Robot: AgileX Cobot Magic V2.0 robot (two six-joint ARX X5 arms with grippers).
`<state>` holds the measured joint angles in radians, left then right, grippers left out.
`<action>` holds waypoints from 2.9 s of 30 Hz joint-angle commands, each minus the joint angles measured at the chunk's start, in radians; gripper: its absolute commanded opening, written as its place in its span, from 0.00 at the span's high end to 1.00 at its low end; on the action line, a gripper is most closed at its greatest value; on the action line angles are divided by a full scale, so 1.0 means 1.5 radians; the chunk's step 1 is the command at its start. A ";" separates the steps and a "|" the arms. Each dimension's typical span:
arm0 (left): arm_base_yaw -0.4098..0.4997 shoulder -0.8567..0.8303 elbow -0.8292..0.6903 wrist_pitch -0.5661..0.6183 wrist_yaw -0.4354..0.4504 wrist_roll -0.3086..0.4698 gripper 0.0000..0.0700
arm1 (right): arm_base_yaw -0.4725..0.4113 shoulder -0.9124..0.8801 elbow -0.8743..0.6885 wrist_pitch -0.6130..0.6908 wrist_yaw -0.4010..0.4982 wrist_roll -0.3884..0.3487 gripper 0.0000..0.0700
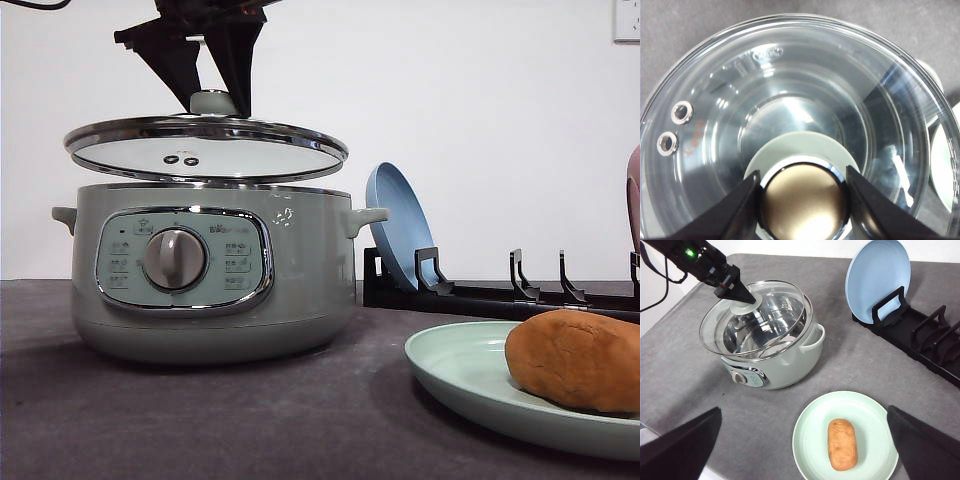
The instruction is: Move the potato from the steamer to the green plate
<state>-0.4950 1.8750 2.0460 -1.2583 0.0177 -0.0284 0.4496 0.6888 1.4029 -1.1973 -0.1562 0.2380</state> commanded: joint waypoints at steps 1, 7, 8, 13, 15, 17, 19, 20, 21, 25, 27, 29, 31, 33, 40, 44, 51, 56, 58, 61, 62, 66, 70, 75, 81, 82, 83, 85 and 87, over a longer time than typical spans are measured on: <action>-0.004 0.014 0.019 0.016 0.000 -0.004 1.00 | 0.004 0.004 0.012 0.004 0.000 0.008 0.02; -0.002 0.037 0.019 0.017 0.000 -0.004 1.00 | 0.004 0.004 0.012 0.004 0.000 0.010 0.02; -0.002 0.041 0.019 0.017 0.000 -0.004 1.00 | 0.004 0.004 0.012 0.004 0.000 0.011 0.02; -0.001 0.058 0.019 0.018 -0.001 -0.004 1.00 | 0.004 0.004 0.012 0.004 0.000 0.011 0.02; -0.001 0.061 0.019 0.021 -0.007 -0.004 1.00 | 0.004 0.004 0.012 0.004 0.000 0.011 0.02; -0.001 0.063 0.019 0.026 -0.027 -0.004 1.00 | 0.004 0.004 0.012 0.004 0.000 0.011 0.02; -0.001 0.063 0.019 0.031 -0.038 -0.004 1.00 | 0.004 0.004 0.012 0.004 0.000 0.011 0.02; -0.001 0.064 0.019 0.033 -0.038 -0.003 1.00 | 0.004 0.004 0.012 0.004 0.000 0.011 0.02; -0.001 0.064 0.019 0.036 -0.038 -0.003 1.00 | 0.004 0.004 0.012 0.004 0.001 0.011 0.02; 0.003 0.064 0.019 0.041 -0.037 -0.002 1.00 | 0.004 0.004 0.012 0.005 0.002 0.011 0.02; 0.003 0.065 0.019 0.039 -0.037 -0.002 1.00 | 0.004 0.004 0.012 0.005 0.003 0.011 0.02; 0.003 0.065 0.019 0.036 -0.037 -0.003 1.00 | 0.004 0.004 0.012 0.005 0.003 0.011 0.02; 0.003 0.065 0.019 0.031 -0.035 -0.008 1.00 | 0.004 0.004 0.012 0.005 0.003 0.011 0.02; 0.003 0.065 0.019 0.029 -0.020 -0.017 0.99 | 0.004 0.004 0.012 0.005 0.003 0.011 0.02; 0.003 0.065 0.019 0.034 0.004 -0.025 0.60 | 0.004 0.004 0.012 0.005 0.002 0.011 0.02; 0.003 0.065 0.019 0.031 0.004 -0.025 0.46 | 0.004 0.004 0.012 0.004 0.002 0.011 0.02; 0.003 0.065 0.019 0.031 0.004 -0.025 0.11 | 0.004 0.004 0.012 0.004 0.002 0.011 0.02; 0.005 0.058 0.019 0.031 0.004 -0.024 0.00 | 0.004 0.004 0.012 0.004 0.001 0.011 0.02; 0.007 0.049 0.019 0.031 0.004 -0.024 0.00 | 0.004 0.004 0.012 0.004 0.001 0.011 0.02; 0.007 0.026 0.019 0.024 0.004 -0.024 0.00 | 0.004 0.004 0.012 0.004 0.001 0.011 0.02; 0.007 0.017 0.019 0.019 0.004 -0.024 0.00 | 0.004 0.004 0.012 0.004 0.001 0.010 0.02; 0.005 -0.025 0.019 -0.003 0.004 -0.024 0.00 | 0.004 0.004 0.012 0.004 0.001 0.007 0.02; 0.003 -0.072 0.019 -0.011 0.004 -0.021 0.00 | 0.004 0.004 0.012 0.004 0.001 0.002 0.02; 0.003 -0.127 0.016 -0.034 0.005 -0.010 0.00 | 0.004 0.004 0.012 0.004 0.001 -0.016 0.02; 0.003 -0.228 -0.049 -0.023 0.006 0.001 0.00 | 0.004 0.004 0.012 0.004 0.001 -0.044 0.02; 0.003 -0.251 -0.070 -0.016 0.006 0.005 0.00 | 0.004 0.004 0.012 0.004 0.001 -0.047 0.02; 0.003 -0.278 -0.098 -0.005 0.006 0.009 0.00 | 0.004 0.004 0.012 0.004 0.001 -0.049 0.02; 0.003 -0.337 -0.163 0.024 0.006 0.016 0.00 | 0.004 0.004 0.012 0.004 0.001 -0.055 0.02; 0.003 -0.399 -0.233 0.060 0.006 0.022 0.00 | 0.004 0.004 0.012 0.004 0.001 -0.061 0.02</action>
<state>-0.4831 1.3034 1.7245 -1.1874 0.0250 -0.0177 0.4496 0.6888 1.4029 -1.1973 -0.1562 0.1687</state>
